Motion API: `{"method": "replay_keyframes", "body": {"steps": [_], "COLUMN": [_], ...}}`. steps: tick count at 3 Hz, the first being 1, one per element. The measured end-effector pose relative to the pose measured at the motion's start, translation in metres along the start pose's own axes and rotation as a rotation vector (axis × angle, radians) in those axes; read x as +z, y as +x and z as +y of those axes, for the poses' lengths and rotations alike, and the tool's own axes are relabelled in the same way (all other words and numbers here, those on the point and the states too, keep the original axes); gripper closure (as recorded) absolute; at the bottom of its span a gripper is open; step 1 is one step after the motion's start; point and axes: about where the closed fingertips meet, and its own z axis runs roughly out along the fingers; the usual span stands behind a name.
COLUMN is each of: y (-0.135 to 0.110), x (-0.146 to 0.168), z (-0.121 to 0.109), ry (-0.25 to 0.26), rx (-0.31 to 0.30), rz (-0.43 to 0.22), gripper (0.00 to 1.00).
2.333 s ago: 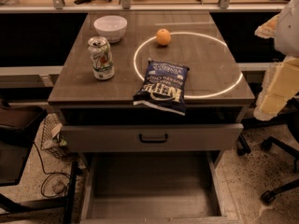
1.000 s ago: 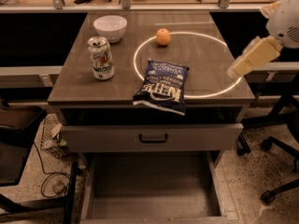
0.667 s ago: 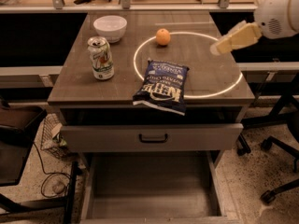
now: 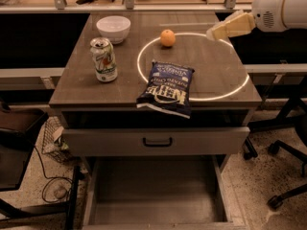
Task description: Place orange into middle drawer
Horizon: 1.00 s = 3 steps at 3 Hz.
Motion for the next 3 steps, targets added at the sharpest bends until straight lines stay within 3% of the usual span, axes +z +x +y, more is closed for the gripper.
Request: {"method": "replay_keyframes", "body": {"steps": [1, 2, 3], "y": [0.002, 0.011, 0.023], "x": [0.020, 0.070, 0.137], "z": [-0.003, -0.019, -0.026], "ry": [-0.013, -0.012, -0.044], "rx": [0.018, 0.074, 0.158], "rz": [-0.018, -0.032, -0.060], "gripper": [0.00, 0.00, 0.00]}}
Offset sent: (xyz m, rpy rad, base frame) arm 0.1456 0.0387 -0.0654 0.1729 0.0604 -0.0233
